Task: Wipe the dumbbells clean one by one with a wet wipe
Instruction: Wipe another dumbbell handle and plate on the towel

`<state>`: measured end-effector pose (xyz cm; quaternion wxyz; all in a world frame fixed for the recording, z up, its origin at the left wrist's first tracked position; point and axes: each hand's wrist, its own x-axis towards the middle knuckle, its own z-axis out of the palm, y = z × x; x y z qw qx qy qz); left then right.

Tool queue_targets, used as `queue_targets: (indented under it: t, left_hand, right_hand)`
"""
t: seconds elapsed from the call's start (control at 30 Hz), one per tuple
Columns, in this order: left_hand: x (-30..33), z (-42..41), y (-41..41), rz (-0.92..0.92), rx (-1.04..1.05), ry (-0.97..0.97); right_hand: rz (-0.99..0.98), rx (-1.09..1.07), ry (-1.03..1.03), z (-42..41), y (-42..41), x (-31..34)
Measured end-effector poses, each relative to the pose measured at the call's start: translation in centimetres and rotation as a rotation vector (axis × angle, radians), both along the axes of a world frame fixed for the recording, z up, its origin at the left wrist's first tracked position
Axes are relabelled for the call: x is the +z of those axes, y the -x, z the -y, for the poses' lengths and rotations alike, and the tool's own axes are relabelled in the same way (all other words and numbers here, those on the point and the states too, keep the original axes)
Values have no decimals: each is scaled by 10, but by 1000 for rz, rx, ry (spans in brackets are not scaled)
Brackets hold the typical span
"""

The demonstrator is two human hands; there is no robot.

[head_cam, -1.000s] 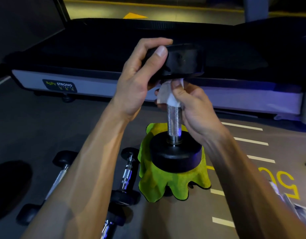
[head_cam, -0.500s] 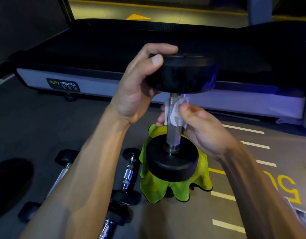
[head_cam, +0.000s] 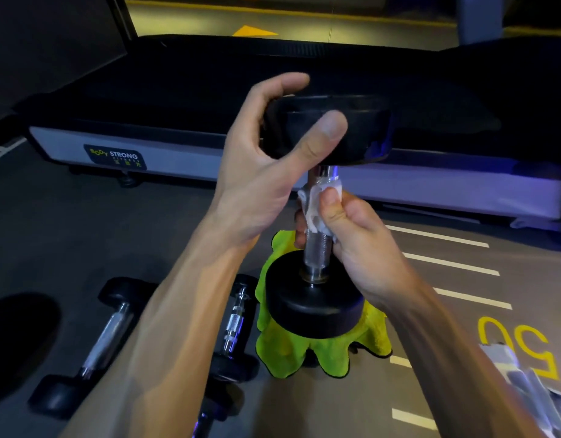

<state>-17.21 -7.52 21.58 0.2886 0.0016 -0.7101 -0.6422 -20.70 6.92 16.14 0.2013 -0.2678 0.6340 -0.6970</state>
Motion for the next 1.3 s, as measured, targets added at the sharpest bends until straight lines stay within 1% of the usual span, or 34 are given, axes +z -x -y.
queue_targets:
  t: [0.1, 0.17, 0.23, 0.3, 0.37, 0.43, 0.47, 0.53, 0.6, 0.63, 0.77, 0.87, 0.97, 1.03, 1.1, 1.2, 1.3]
  left_hand:
    - [-3, 2, 2, -40, -44, -68]
    - [-4, 1, 1, -65, -90, -83]
    - [-5, 0, 0, -90, -148, -91]
    - [0, 3, 0, -92, -177, -23]
    - [8, 6, 4, -100, -124, 152]
    - [15, 8, 9, -165, -49, 334]
    - [16, 9, 11, -172, -48, 362]
    - [14, 11, 14, -137, -81, 306]
    - [9, 17, 19, -104, -81, 219]
    - [7, 20, 20, -92, -80, 180]
    - [2, 32, 21, -77, -89, 53]
    - [-1, 42, 17, -64, -105, -38]
    - [-1, 49, 15, -65, -117, -123]
    - [0, 50, 13, -73, -154, -160]
    - [1, 50, 12, -88, -207, -162]
    - [5, 44, 9, -101, -259, -106]
    - [7, 36, 9, -112, -292, -88]
  right_hand:
    - [-174, -2, -73, -2, -1, 5]
    - [-285, -19, -85, -5, 2, 7]
    - [-339, -42, -97, -8, 5, 6]
    - [-370, -55, -127, -10, 7, 4]
    - [-393, -64, -173, -13, 9, 3]
    - [-388, -73, -277, -18, 11, 0]
    - [-374, -71, -366, -22, 12, -3]
    - [-386, -26, -581, -32, 12, -12]
    - [-437, 46, -717, -41, 13, -16]
    - [-437, 80, -723, -43, 15, -16]
    - [-349, 161, -582, -36, 27, -9]
    - [-336, 148, -514, -21, 25, -10]
    - [-324, 126, -509, -17, 23, -13]
    - [-288, 206, -541, -24, 25, -13]
    - [-214, 289, -536, -33, 28, -12]
    - [-31, 374, -473, -43, 35, -11]
    - [18, 422, -422, -49, 40, -15]
